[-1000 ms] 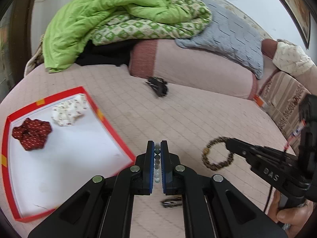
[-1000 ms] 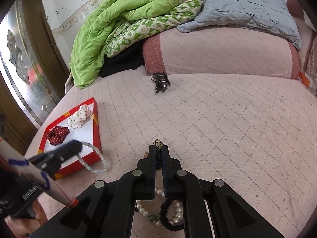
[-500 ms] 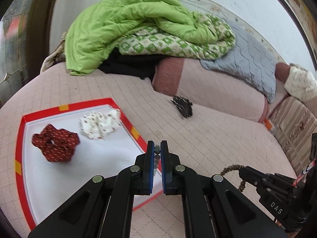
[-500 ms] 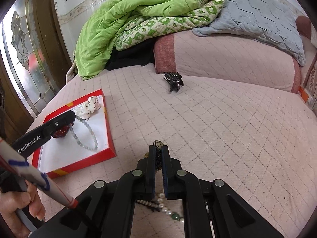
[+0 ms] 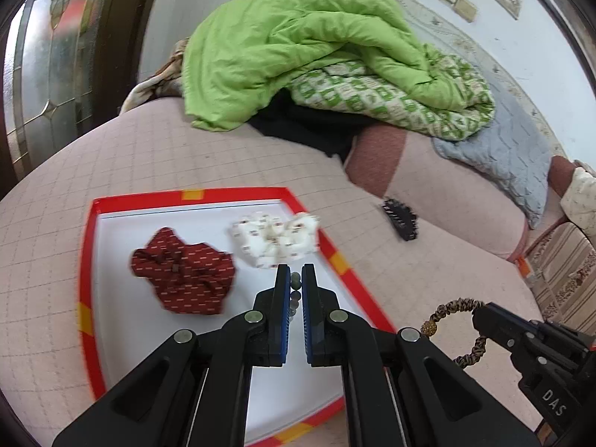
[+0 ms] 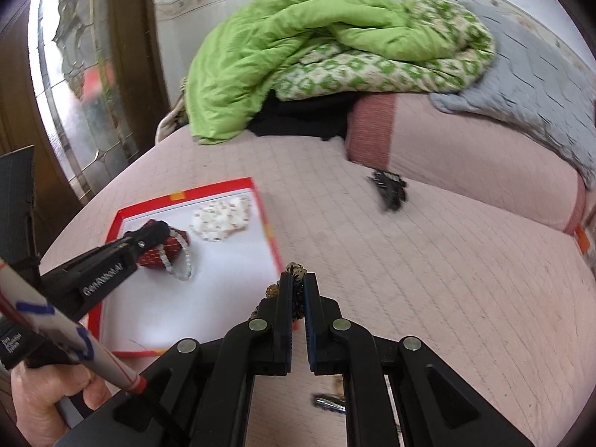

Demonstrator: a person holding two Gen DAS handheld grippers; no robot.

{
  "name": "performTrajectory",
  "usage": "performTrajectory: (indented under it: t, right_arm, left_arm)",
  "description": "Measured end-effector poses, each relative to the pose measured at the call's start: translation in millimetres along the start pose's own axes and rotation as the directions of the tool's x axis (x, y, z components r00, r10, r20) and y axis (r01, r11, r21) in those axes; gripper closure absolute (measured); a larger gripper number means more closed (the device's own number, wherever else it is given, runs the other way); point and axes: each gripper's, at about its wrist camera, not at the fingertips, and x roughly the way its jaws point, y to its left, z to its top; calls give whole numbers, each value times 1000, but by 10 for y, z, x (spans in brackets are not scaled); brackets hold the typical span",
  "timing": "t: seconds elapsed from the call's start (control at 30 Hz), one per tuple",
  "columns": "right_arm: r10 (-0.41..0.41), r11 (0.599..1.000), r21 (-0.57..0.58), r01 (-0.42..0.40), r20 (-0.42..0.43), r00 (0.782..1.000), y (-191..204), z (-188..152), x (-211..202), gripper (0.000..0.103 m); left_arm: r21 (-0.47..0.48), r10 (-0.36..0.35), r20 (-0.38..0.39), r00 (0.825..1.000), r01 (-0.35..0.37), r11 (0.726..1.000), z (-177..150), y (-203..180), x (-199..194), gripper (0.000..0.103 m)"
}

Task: Organize jewelry
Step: 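Carry the jade bracelet with the left tool while the right carries the leopard bracelet to the tray, then open both tools to release the bracelets inside the tray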

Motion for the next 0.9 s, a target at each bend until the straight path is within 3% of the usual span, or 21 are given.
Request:
performTrajectory:
  t: [0.57, 0.9]
  right_arm:
    - [199, 979, 57, -193, -107, 974, 714, 191, 675, 97]
    - [167, 984, 94, -151, -192, 967, 659, 151, 1190, 97]
  left_arm:
    - [-139, 102, -59, 993, -109, 984, 34, 933, 16, 97]
    - [-131, 155, -148, 977, -175, 976, -7, 986, 221, 97]
